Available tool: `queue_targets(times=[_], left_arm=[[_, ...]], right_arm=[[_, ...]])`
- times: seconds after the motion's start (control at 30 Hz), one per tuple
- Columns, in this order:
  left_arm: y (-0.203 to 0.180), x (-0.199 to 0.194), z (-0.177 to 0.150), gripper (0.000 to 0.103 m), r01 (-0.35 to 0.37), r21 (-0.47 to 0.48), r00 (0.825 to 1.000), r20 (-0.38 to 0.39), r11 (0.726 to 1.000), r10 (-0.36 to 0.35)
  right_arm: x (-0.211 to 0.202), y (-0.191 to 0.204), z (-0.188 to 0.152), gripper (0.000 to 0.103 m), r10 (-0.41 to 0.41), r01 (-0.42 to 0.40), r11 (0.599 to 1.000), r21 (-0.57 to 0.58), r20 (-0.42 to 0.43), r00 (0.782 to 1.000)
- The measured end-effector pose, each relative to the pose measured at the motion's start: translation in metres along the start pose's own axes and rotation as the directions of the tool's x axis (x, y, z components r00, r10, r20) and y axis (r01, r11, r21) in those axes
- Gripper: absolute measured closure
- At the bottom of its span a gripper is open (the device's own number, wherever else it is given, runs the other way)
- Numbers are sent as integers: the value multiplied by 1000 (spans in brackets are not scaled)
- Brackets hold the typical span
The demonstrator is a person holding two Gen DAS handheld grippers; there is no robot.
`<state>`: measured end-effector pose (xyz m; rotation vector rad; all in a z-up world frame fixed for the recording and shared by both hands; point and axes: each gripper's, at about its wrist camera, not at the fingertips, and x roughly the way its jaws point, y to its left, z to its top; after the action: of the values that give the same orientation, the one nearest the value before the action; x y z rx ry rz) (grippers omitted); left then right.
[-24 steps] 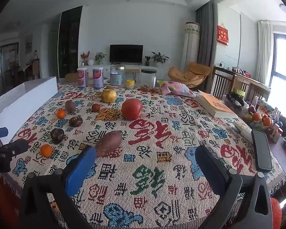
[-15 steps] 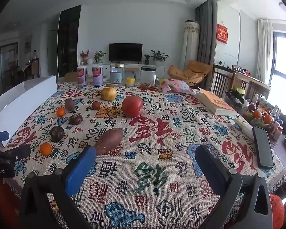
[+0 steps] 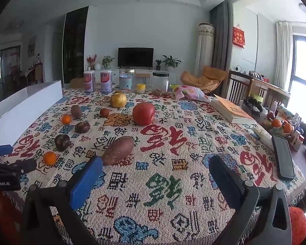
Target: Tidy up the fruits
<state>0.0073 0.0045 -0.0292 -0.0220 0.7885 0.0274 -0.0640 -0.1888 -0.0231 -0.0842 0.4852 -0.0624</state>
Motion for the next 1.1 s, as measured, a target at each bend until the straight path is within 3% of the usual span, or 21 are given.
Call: queue_targets(times=[1.1], left_arm=[[1,7,-5,1,-7,-3,1000,-23,1000,7]], right_arm=[[7,1,-5,0,-9,9,1000,0,-7,1000]])
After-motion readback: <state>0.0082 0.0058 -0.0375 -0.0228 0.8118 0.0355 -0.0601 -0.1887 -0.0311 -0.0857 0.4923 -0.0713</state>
